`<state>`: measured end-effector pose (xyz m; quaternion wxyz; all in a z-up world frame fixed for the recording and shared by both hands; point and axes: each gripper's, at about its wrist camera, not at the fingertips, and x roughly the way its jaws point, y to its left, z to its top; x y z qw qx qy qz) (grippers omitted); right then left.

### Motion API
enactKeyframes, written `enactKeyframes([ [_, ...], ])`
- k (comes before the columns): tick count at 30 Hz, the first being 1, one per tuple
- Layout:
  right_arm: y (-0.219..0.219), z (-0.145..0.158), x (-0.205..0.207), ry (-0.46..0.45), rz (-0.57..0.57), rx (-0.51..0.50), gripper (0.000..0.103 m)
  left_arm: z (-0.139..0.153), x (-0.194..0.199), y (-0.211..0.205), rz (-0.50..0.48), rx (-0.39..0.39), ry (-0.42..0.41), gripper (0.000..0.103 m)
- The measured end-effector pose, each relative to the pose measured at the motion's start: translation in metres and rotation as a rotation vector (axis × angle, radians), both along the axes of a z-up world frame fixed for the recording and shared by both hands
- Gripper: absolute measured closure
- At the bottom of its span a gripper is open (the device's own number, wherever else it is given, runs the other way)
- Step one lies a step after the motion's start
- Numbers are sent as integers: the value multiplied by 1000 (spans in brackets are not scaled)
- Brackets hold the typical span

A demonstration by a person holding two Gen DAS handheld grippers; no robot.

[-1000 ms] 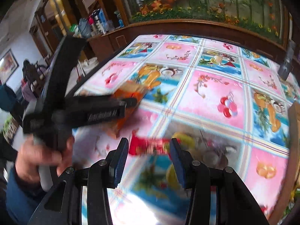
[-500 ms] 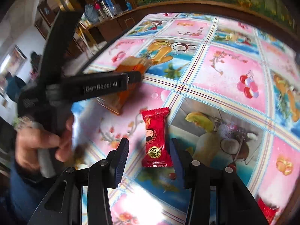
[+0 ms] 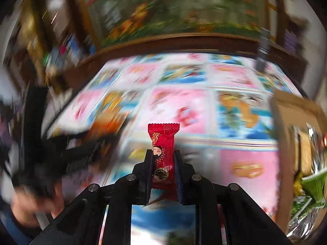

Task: Organize snacks
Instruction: 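Carry the red candy pack over the box with the right tool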

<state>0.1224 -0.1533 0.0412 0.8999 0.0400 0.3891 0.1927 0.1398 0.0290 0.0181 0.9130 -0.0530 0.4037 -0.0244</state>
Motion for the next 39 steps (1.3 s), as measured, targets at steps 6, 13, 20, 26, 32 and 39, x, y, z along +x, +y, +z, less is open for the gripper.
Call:
enactKeyframes([
  [6, -33, -9, 22, 58, -99, 65, 82, 10, -12, -27, -23, -4, -83, 51],
  [13, -24, 1, 8, -3, -70, 63, 82, 17, -23, -56, -58, 116, -144, 51],
  [20, -23, 0, 7, -1, -68, 69, 82, 15, -23, -61, -62, 158, -150, 51],
  [26, -24, 2, 6, -7, -70, 73, 82, 15, -24, -62, -55, 175, -158, 51],
  [32, -24, 2, 7, -4, -66, 73, 82, 17, -26, -64, -54, 197, -169, 51],
  [39, -27, 5, 6, -12, -70, 81, 82, 18, -29, -67, -55, 228, -186, 50],
])
